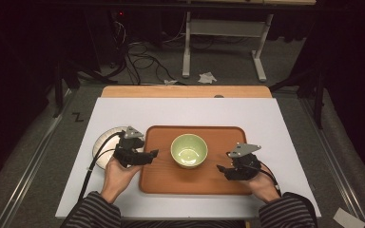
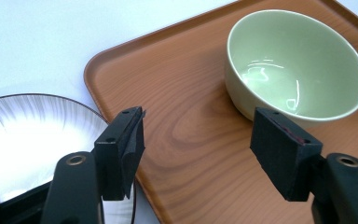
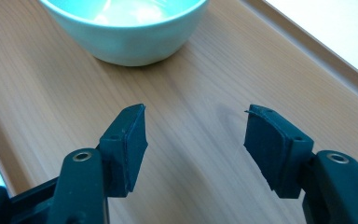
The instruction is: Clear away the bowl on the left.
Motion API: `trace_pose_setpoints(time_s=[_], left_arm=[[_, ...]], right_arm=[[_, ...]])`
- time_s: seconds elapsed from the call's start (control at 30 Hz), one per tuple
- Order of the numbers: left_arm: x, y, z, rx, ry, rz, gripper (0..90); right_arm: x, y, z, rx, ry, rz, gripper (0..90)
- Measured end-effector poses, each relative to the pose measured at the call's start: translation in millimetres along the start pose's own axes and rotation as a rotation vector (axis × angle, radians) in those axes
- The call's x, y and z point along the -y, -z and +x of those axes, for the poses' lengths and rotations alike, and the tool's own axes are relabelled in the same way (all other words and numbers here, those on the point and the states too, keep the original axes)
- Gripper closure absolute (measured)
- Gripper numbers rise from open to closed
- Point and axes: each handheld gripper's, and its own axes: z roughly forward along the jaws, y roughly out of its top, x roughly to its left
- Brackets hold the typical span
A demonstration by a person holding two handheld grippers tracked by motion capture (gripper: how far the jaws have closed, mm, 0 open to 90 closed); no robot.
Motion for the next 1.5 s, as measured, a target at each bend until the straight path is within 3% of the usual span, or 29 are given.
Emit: trace_pose_setpoints(time_s=[0.53,1.0,1.27,1.3,1.5], left_arm=[[11.7,6.2,-11.4,0.002,-0.016,-0.019,35.0],[19.7,15.0,-21.3,0.031,-0.017,-0.063,35.4],[24.5,8.1,-27.2,0.056,-0.048,-0.023,37.1],[26.3,6.6,-27.8,0.055,-0.066,-0.014,37.5],[30.7,1.4,-29.2,0.073,-0.075,0.018,38.2]], right_arm=[[-0.9,-0.4,0.7,0.0,0.005,0.002,40.3],[1.1,2.3,0.9,0.006,-0.001,0.003,40.4],[4.6,6.1,1.1,0.018,-0.011,-0.008,40.5],[4.9,6.3,1.4,0.019,-0.013,-0.007,40.5],[5.5,7.1,1.5,0.022,-0.013,-0.004,40.7]])
